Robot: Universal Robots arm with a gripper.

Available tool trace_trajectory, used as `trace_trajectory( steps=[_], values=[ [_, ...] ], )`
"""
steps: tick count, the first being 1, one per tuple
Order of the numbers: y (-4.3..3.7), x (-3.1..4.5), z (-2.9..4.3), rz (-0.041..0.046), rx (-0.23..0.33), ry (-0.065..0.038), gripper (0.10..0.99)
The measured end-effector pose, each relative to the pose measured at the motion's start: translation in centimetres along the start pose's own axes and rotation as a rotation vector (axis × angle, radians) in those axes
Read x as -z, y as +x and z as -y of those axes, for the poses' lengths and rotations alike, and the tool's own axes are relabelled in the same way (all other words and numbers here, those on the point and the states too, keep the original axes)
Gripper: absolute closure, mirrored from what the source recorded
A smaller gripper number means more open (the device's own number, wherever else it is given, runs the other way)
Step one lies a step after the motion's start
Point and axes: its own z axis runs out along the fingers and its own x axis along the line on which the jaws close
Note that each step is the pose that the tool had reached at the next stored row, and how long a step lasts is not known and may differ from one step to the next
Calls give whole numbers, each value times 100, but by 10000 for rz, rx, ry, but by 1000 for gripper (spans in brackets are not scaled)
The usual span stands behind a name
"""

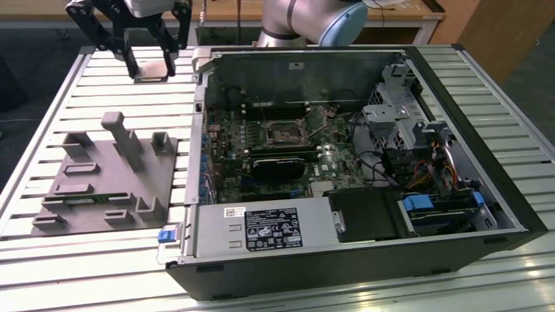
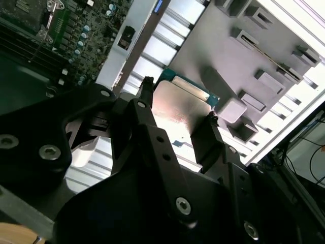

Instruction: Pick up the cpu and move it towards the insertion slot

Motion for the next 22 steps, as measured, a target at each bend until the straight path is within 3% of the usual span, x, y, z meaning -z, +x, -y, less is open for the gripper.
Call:
trace_trajectory(
  steps=[22],
  values=[
    [-415, 4, 2, 0, 0, 0, 541]
  ],
)
